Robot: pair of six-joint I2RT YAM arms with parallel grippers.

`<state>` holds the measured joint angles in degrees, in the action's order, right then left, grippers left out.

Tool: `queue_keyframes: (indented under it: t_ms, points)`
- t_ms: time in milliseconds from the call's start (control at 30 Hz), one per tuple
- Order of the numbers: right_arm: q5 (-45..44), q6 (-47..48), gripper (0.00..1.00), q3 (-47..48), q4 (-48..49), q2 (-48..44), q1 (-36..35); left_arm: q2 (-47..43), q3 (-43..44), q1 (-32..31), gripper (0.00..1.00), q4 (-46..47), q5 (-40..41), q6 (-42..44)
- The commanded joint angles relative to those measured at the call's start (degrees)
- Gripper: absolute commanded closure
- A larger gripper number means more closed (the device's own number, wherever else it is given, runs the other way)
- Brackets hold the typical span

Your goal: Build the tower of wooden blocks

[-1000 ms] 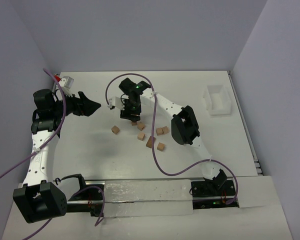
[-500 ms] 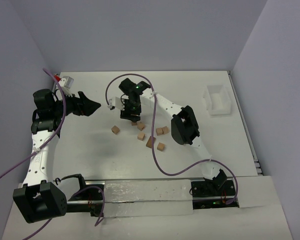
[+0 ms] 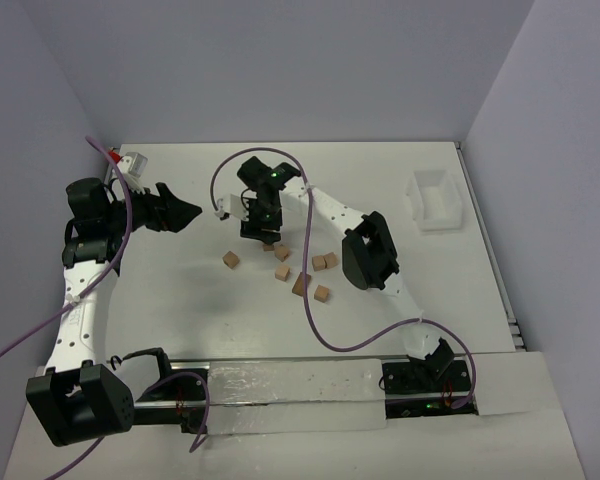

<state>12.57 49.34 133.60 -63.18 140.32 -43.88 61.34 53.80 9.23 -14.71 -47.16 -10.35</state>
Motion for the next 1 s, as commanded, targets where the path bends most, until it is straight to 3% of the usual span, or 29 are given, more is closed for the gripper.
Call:
queue_keyframes:
  t_ms: [0,967]
  points:
    - [-0.8,0.49,0.5,1.58,0.78,0.46,-0.85,-0.42,-0.1,0.61,0.01,3.12,-1.55,-0.64]
    - [-1.1,0.49,0.38,1.66,1.13,-0.22,-1.12,-0.04,0.16,0.61,0.01,3.46,-1.71,-0.9]
